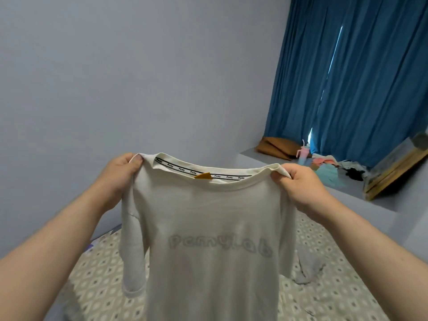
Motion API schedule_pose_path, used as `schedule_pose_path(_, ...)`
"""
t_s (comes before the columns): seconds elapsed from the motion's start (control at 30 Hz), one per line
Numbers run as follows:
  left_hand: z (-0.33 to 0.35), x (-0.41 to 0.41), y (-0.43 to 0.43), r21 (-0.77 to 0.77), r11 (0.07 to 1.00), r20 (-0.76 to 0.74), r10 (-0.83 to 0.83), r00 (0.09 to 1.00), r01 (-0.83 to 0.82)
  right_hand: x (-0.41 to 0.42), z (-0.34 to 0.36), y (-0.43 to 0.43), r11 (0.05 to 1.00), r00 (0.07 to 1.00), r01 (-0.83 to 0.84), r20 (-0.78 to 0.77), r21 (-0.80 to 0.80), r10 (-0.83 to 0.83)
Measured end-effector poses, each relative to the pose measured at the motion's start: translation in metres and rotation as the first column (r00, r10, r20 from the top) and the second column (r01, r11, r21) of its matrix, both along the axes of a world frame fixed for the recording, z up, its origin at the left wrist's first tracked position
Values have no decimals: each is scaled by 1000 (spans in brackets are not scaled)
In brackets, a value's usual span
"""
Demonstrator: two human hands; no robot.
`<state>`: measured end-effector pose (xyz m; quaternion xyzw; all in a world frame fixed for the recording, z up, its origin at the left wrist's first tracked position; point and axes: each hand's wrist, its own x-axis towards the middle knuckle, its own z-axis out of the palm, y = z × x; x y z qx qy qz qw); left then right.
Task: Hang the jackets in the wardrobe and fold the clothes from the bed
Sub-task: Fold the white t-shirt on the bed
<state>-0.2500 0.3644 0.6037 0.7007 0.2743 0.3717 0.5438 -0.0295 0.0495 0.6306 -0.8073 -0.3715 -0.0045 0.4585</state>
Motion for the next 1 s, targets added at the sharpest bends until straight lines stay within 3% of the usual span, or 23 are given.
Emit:
schedule_pose_path(0.53,-33,-92,241,-102,987,63,132,989,-126,-34,-20,305,980,957,-199,-215,11,196)
schedule_pose_path(0.77,-70,-149,279,-38,937,11,348,938,-347,-57,-39,404,918,877,-396,-287,18,384)
schedule_pose_path(1.0,-149,-182,295,56,835,-6,549,836,-547,-68,-107,480,802,816,-566,-271,-191,512)
